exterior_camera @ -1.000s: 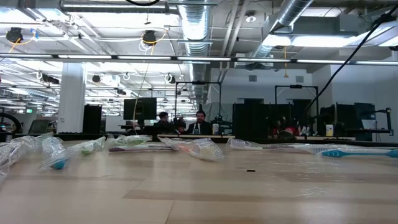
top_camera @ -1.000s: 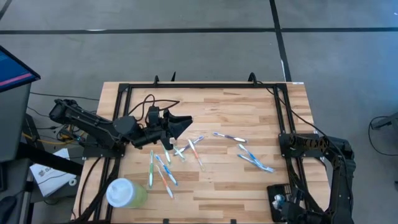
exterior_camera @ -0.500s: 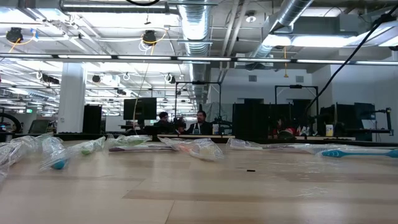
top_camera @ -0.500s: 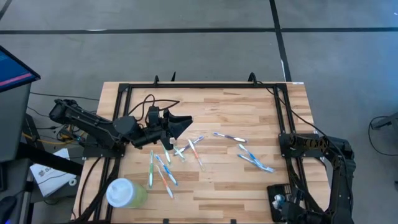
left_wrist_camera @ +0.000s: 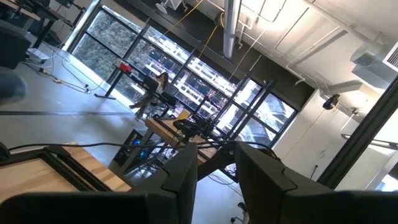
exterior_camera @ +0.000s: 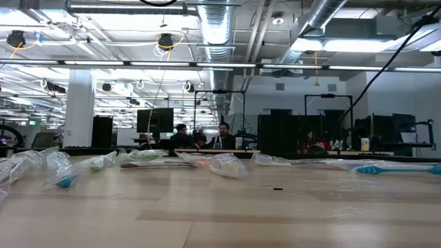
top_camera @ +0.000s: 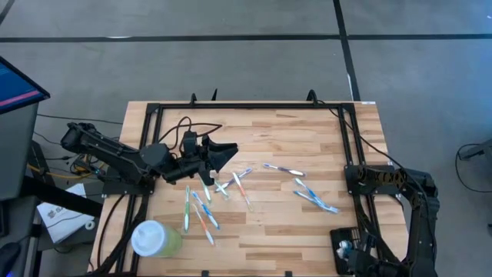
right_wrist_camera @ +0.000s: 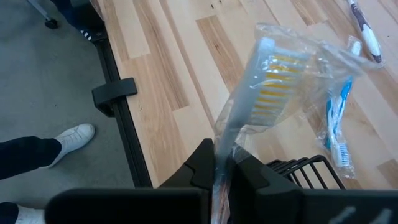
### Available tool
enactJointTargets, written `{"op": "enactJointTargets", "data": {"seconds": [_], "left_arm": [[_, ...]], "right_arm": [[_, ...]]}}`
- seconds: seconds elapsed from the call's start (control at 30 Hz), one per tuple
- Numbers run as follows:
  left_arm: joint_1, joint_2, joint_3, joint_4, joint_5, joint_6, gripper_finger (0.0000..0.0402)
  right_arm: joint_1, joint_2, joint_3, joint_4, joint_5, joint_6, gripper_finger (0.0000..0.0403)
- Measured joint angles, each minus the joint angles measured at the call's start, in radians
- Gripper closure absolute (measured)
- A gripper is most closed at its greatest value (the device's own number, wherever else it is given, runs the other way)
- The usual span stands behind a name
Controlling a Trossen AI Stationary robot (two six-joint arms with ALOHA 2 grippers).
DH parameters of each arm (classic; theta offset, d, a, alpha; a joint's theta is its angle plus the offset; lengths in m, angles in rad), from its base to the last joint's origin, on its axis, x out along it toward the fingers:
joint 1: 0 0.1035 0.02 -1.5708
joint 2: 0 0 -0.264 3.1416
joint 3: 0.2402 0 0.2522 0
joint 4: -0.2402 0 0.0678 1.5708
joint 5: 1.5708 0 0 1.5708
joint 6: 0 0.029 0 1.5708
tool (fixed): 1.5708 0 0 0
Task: Pick & Place toothbrushing station
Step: Put the top orange toothbrush into the black organizer
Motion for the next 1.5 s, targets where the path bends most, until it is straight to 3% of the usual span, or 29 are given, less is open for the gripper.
{"op": "enactJointTargets", "data": {"seconds": [0.27,0.97,1.17,1.5], "left_arm": [[0.000,0.000,0.000,0.000,0.000,0.000,0.0297],[0.000,0.000,0.000,-0.002,0.000,0.009,0.0297],[0.000,0.000,0.000,-0.005,0.000,0.008,0.0297],[0.000,0.000,0.000,-0.007,0.000,0.008,0.0297]], "right_arm": [[-0.001,0.002,0.069,-0.089,0.003,-0.006,0.0388],[-0.014,-0.032,0.099,-0.085,0.028,-0.090,0.0387],[-0.003,-0.032,0.099,-0.085,0.102,-0.026,0.0388],[0.000,-0.003,0.094,-0.083,0.134,0.048,0.0392]]}}
